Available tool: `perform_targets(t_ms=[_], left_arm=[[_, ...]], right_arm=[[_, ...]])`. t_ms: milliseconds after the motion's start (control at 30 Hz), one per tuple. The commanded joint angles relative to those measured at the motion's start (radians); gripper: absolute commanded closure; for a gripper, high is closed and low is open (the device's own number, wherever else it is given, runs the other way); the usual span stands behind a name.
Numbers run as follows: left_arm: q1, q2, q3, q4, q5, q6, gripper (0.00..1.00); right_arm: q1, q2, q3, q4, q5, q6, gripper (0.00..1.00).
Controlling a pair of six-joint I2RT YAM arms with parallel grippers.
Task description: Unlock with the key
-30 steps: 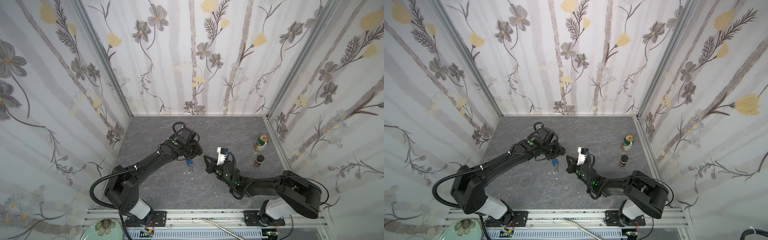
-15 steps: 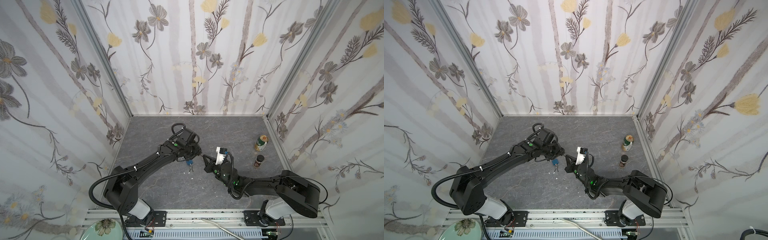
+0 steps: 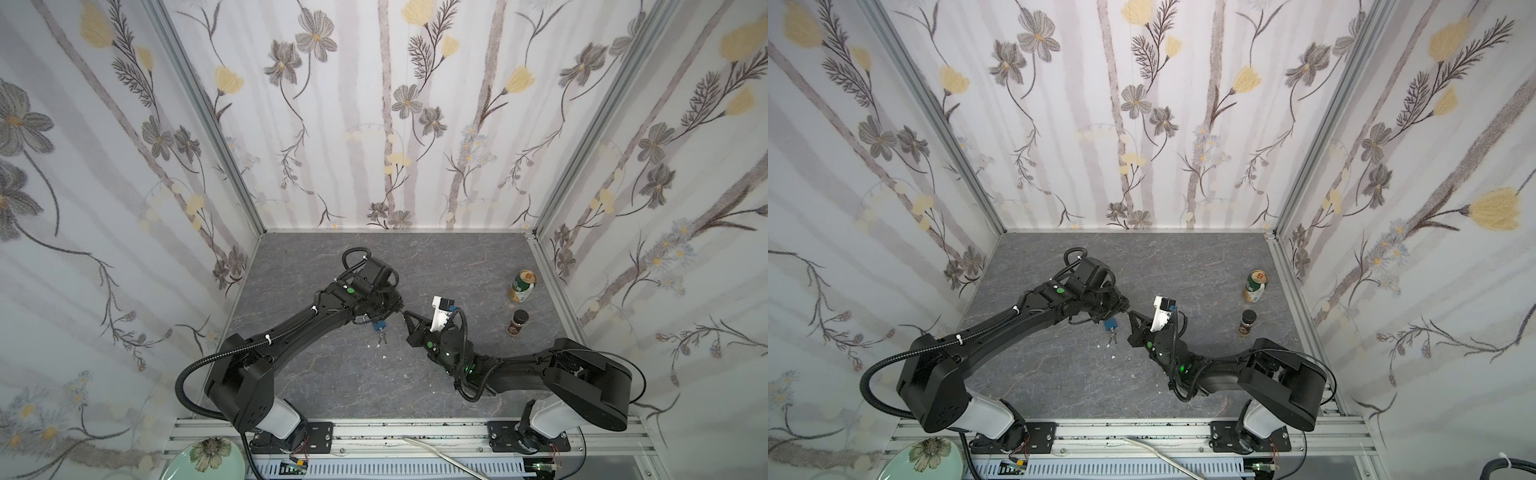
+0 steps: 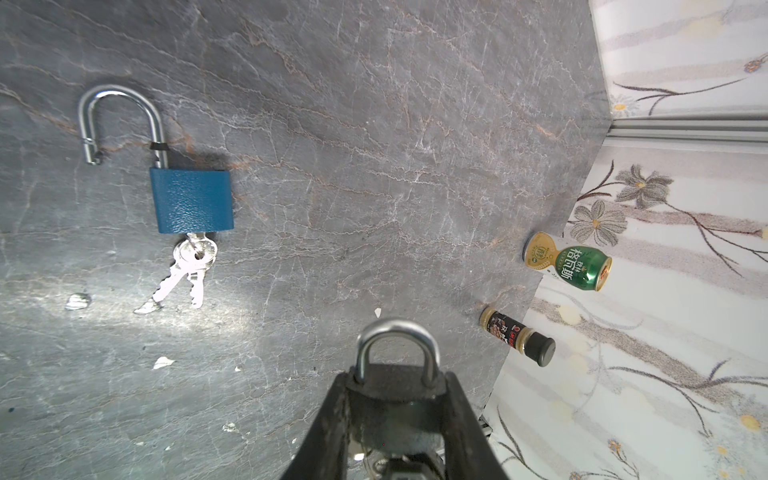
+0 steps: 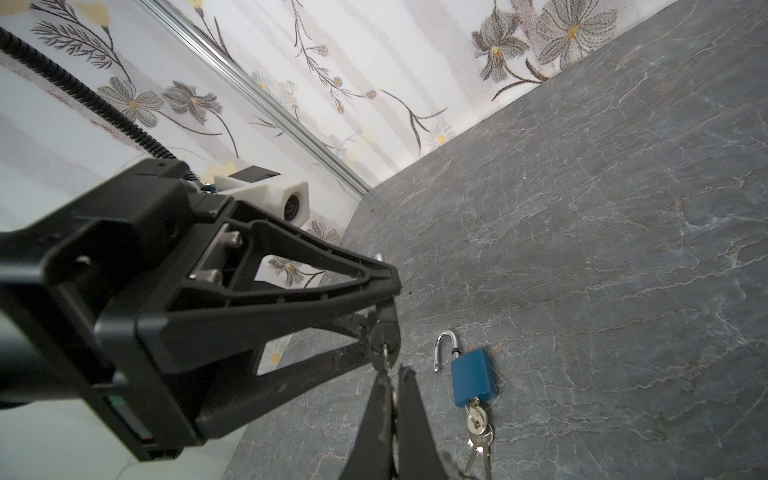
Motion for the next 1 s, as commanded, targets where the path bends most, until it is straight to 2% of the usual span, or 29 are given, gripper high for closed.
perform_targets(t_ms=[0, 400, 667, 767, 967], left_arm=[[-0.007, -0.003, 0.000, 0.021, 0.040, -0.009, 0.89], [-0.012, 0.000, 0.001, 0.023, 0.046, -0.009, 0.90], [-0.002, -0.016, 0.006, -0.017, 0.010, 0.017, 0.90], [-0.003, -0.022, 0.008, -0.034, -0.010, 0.033, 0.90], [-0.002, -0.023, -0.002, -0.050, -0.023, 0.049, 0.90]], right_arm=[[0.001, 0.008, 0.016, 0.067, -0.011, 0.008, 1.00], [0.000, 0.033, 0.052, 0.075, -0.030, 0.007, 1.00], [0.000, -0.005, 0.005, 0.045, -0.039, 0.022, 1.00], [0.000, -0.040, -0.015, -0.002, -0.053, 0.027, 0.91], [0.001, -0.081, -0.038, -0.090, -0.112, 0.042, 0.78]])
